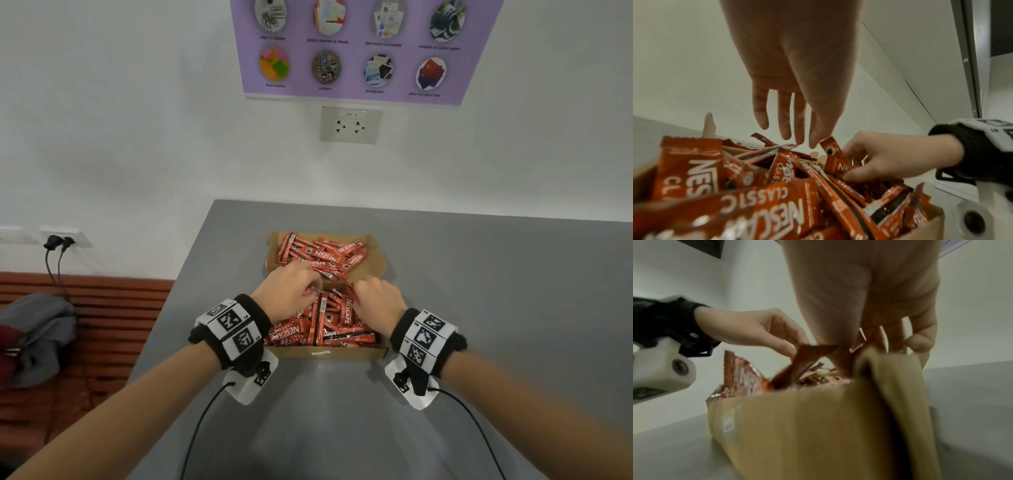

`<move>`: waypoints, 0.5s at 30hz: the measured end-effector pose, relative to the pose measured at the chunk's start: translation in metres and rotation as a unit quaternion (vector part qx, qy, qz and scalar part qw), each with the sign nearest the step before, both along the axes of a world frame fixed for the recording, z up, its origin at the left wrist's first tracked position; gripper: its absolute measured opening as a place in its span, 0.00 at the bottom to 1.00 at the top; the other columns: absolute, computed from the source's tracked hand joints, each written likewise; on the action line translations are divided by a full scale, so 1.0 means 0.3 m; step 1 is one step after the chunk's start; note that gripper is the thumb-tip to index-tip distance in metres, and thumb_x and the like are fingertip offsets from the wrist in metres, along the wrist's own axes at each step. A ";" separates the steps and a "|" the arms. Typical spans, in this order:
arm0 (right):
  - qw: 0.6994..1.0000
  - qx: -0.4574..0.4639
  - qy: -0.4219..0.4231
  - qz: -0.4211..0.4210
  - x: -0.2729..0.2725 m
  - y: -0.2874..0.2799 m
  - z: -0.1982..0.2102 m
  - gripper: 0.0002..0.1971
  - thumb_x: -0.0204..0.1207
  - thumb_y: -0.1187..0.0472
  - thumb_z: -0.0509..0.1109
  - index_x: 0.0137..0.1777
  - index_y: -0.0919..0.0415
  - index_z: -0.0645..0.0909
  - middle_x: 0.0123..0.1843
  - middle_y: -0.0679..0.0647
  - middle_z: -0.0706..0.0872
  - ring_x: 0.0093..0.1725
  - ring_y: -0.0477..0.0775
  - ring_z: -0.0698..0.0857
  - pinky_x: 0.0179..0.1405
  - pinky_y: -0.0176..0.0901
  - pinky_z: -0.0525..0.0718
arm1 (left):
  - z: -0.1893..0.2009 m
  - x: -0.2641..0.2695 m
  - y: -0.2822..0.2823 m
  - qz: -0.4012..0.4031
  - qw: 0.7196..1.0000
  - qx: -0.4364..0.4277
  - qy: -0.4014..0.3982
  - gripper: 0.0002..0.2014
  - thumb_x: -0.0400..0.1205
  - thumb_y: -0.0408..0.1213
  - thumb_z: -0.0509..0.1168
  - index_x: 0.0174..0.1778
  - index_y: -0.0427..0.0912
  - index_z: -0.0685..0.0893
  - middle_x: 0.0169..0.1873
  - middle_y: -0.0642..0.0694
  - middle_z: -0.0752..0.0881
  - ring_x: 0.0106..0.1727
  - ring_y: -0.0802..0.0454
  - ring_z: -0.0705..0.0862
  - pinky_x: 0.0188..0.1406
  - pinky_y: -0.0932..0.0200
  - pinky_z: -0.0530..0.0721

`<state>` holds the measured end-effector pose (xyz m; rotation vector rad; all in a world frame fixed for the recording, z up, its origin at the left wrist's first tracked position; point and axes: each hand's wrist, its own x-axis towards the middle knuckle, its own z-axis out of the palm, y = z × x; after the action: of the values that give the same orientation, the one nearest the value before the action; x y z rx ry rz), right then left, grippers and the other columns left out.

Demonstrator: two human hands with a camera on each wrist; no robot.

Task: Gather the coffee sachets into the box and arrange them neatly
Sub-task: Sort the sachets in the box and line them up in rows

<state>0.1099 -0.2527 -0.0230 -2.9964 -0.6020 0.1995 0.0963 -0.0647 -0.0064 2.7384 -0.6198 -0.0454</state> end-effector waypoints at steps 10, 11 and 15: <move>0.994 0.078 -0.018 0.077 0.163 0.092 0.149 0.08 0.82 0.61 0.60 0.48 0.62 0.80 0.40 0.52 0.82 0.38 0.51 0.83 0.38 0.41 0.84 | -0.017 -0.059 0.022 -0.050 0.995 0.064 0.056 0.19 0.78 0.29 0.59 0.66 0.45 0.78 0.64 0.48 0.74 0.67 0.51 0.71 0.69 0.53 0.70; 0.994 0.066 -0.013 0.090 0.183 0.121 0.146 0.09 0.82 0.61 0.60 0.48 0.63 0.80 0.41 0.54 0.83 0.40 0.53 0.84 0.41 0.43 0.85 | -0.011 -0.058 0.022 -0.061 0.994 0.065 0.067 0.22 0.77 0.25 0.57 0.67 0.44 0.77 0.64 0.47 0.73 0.67 0.51 0.70 0.69 0.53 0.70; 0.992 0.024 0.046 0.113 0.232 0.223 0.130 0.11 0.80 0.57 0.65 0.51 0.65 0.81 0.49 0.58 0.86 0.48 0.58 0.84 0.46 0.47 0.82 | 0.012 -0.062 0.018 -0.090 0.988 0.095 0.083 0.26 0.77 0.23 0.55 0.70 0.45 0.75 0.65 0.46 0.71 0.67 0.50 0.69 0.67 0.55 0.71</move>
<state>0.1794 -0.1858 0.0160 -2.8492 -0.9197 0.3299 0.0777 -0.0594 -0.0028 2.8096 -0.8523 -0.3906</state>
